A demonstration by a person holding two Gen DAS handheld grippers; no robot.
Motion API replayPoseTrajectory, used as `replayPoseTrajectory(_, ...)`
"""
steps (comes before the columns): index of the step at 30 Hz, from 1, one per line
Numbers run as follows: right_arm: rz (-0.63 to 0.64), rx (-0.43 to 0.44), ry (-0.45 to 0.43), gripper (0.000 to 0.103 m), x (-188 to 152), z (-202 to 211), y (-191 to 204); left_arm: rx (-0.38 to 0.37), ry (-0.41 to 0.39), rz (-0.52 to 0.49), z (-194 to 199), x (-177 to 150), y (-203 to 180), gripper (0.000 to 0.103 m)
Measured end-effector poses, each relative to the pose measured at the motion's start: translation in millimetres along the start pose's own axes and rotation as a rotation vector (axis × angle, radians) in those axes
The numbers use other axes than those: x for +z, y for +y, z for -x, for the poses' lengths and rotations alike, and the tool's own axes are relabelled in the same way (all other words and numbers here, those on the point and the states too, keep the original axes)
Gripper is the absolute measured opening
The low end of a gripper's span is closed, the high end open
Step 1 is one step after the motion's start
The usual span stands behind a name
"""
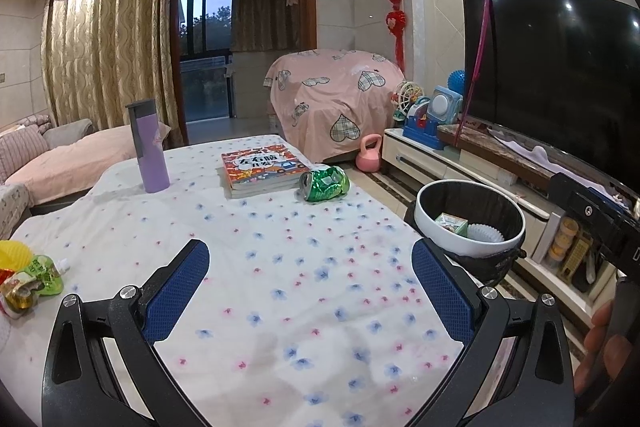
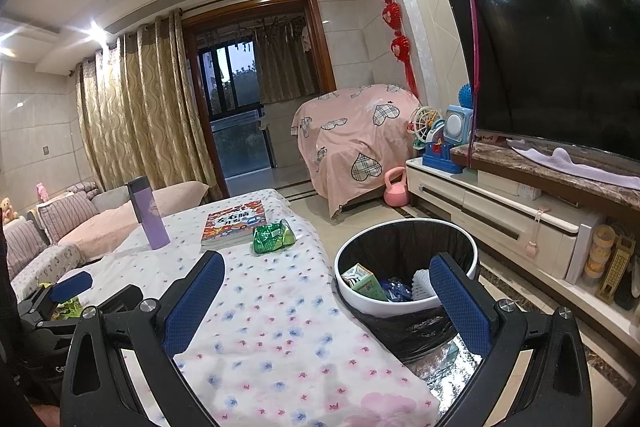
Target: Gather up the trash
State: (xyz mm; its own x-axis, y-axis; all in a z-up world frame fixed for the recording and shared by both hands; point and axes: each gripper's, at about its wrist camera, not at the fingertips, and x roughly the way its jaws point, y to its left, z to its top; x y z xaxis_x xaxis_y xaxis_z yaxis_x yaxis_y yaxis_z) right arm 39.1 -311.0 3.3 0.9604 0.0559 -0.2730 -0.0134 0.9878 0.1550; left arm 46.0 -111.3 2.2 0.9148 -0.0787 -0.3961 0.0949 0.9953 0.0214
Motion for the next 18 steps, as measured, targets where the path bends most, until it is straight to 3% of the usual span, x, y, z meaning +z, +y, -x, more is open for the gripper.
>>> replayPoseTrajectory(18,-0.013,0.007,0.019,0.103,-2.9,-6.1,-3.1,-0.015,0.025,-0.004,-9.3,-1.7,5.4,0.103)
